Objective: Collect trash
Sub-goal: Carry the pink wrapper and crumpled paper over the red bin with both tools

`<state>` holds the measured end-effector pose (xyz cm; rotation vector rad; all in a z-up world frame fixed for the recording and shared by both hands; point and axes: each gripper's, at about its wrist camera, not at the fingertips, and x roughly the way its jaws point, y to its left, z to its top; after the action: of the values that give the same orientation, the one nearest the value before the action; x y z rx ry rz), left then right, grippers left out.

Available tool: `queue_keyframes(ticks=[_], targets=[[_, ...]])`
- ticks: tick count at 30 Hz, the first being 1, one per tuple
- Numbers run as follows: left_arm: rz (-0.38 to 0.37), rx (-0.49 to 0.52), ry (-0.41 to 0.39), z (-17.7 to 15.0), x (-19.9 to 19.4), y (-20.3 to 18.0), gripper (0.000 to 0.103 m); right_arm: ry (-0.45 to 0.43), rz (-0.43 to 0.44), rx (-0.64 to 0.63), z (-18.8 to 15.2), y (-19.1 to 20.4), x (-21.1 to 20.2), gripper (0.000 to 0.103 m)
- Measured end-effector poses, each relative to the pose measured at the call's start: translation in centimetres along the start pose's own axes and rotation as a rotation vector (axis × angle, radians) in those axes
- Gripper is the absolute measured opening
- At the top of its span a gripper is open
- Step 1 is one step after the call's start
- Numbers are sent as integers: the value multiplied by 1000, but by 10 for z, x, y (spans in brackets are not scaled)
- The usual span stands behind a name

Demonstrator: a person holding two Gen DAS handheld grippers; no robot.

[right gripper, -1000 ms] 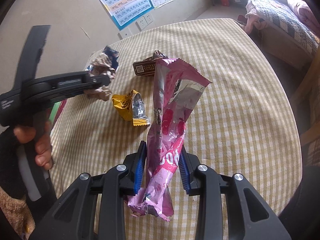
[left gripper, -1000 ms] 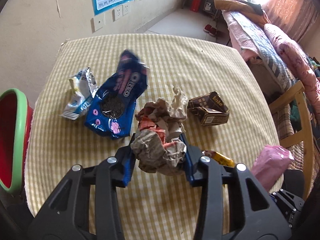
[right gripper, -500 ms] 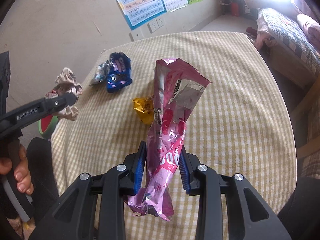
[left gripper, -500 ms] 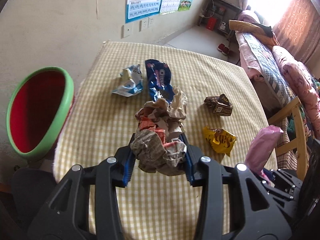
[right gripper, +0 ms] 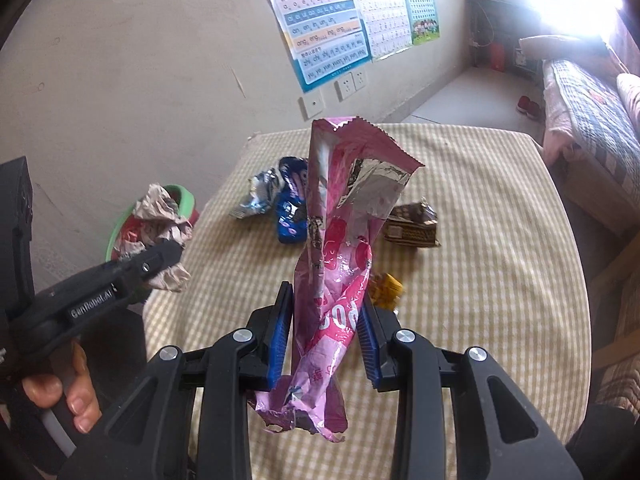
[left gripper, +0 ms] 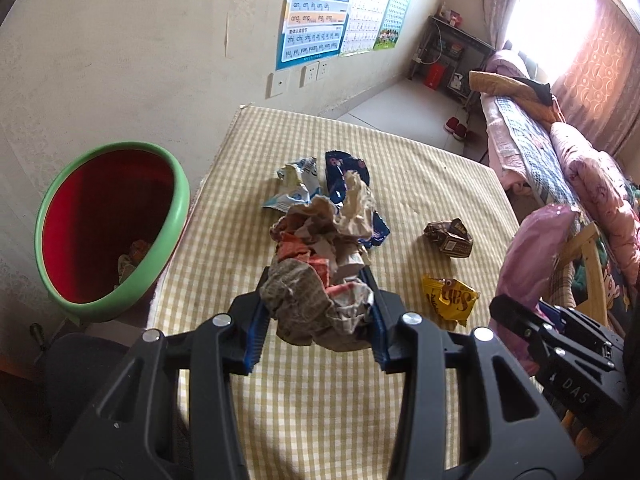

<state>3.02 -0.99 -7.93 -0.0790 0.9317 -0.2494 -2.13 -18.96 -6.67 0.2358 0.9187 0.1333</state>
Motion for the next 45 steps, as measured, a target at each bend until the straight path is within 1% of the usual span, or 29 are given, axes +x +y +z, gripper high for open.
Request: queue_keyframes(ticks=[6, 12, 16, 21, 27, 35, 40, 45], targets=[[16, -17, 6, -4, -1, 14, 40, -47, 19, -5, 5, 26, -4, 32], [53, -49, 23, -6, 0, 31, 40, -46, 45, -35, 3, 42, -7, 32], [72, -57, 9, -2, -3, 38, 40, -43, 65, -55, -1, 49, -8, 32], [100, -57, -17, 4, -10, 44, 40, -52, 75, -54, 1, 48, -11, 32], [108, -65, -39, 6, -15, 49, 40, -40, 70, -57, 1, 47, -7, 32], [109, -89, -52, 5, -17, 58, 40, -16, 62, -94, 3, 58, 1, 32], [107, -114, -61, 4, -20, 66, 40, -17, 54, -133, 7, 68, 5, 32], [112, -137, -68, 4, -22, 76, 41, -11, 67, -148, 14, 76, 10, 32]])
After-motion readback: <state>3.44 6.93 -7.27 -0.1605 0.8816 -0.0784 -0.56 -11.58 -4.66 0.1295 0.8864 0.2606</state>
